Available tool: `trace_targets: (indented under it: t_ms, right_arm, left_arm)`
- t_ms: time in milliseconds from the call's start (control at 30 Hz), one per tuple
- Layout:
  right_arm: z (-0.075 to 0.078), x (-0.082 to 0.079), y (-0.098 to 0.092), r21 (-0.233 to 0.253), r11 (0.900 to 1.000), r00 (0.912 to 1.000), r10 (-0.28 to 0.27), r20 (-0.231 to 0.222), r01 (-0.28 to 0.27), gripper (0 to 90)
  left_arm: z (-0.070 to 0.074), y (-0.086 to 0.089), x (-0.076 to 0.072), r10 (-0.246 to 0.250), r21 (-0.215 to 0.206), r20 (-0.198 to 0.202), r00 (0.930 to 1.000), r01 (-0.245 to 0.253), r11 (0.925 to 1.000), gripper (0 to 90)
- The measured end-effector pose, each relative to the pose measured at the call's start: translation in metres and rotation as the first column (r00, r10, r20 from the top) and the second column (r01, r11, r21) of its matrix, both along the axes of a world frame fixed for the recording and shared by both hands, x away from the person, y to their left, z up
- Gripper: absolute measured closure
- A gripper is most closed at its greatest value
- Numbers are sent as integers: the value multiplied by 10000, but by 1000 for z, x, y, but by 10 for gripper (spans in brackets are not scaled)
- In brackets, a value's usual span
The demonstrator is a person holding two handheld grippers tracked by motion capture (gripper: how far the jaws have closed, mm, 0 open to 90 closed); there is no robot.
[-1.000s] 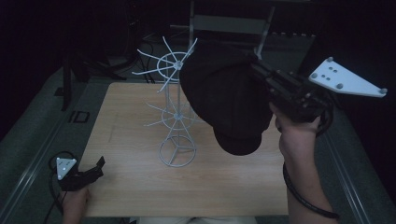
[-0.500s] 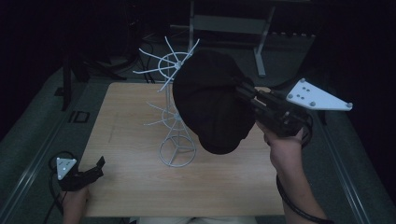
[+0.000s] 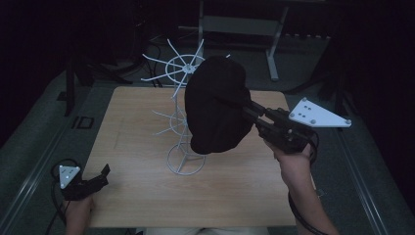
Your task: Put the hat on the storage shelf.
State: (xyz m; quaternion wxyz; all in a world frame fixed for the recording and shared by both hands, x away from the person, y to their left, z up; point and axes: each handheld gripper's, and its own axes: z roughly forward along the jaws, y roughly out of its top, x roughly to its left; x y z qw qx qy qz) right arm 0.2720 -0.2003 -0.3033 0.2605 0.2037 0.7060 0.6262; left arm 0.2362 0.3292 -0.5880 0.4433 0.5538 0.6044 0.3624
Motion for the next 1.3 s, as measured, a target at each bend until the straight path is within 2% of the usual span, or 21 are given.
trace_targets:
  t_ms: [167, 267, 433, 600, 733, 833, 933, 1033, 1100, 1133, 1200, 1233, 1267, 1300]
  right_arm:
    - [-6, 2, -6, 159, 9998, 9999, 92, -105, -90, 630]
    - [-7, 0, -11, 141, 9999, 10000, -69, -22, 69, 537]
    - [-9, -2, -21, 198, 9995, 9997, -226, -21, 227, 444]
    - [-16, -3, -34, 228, 9991, 9992, -349, -193, 353, 392]
    - [-29, 1, -46, 160, 9983, 9970, -559, -544, 569, 353]
    - [-41, 6, -55, 21, 9965, 9930, -829, -842, 833, 342]
    - [-56, 12, -64, -287, 9936, 9886, -1115, -1015, 1091, 290]
    - [-70, 18, -71, -319, 9905, 9820, -1367, -1303, 1336, 223]
    - [-82, 24, -80, -174, 9892, 9746, -1465, -1695, 1457, 161]
    - [-88, 27, -83, -236, 9905, 9737, -1379, -1812, 1358, 138]
    - [-99, 30, -88, -329, 9866, 9660, -1629, -2009, 1595, 138]
    - [-99, 30, -88, -329, 9866, 9660, -1629, -2009, 1595, 138]
    - [-105, 32, -91, -375, 9845, 9615, -1754, -2116, 1714, 135]
    - [-117, 36, -94, -620, 9788, 9533, -2042, -2227, 1952, 120]
  left_arm:
    - [0, 0, 0, 8, 0, -1, 10000, -8, 10000, 15]
    - [0, 0, 0, 9, -4, 1, 10000, -9, 10000, 14]
    - [0, 0, 0, 14, 7, 0, 10000, -14, 10000, 14]
    - [0, 0, 0, 18, 14, -1, 10000, -18, 10000, 14]
    - [0, 0, 0, 13, 23, -12, 10000, -13, 10000, 14]
    - [0, 0, 0, 23, 23, -15, 10000, -23, 10000, 14]
    - [0, 0, 0, 31, 19, -4, 10000, -31, 10000, 15]
    - [0, 0, 0, 28, 18, -5, 10000, -28, 10000, 14]
    - [0, 0, 0, 25, 18, -6, 10000, -25, 10000, 14]
    - [0, 0, 0, 25, 15, -7, 10000, -25, 10000, 15]
    - [0, 0, 0, 15, 27, -8, 10000, -15, 10000, 15]
    - [0, 0, 0, 15, 27, -8, 10000, -15, 10000, 14]
    - [0, 0, 0, 16, 26, -8, 10000, -16, 10000, 14]
    - [0, 0, 0, 21, 27, -10, 10000, -21, 10000, 14]
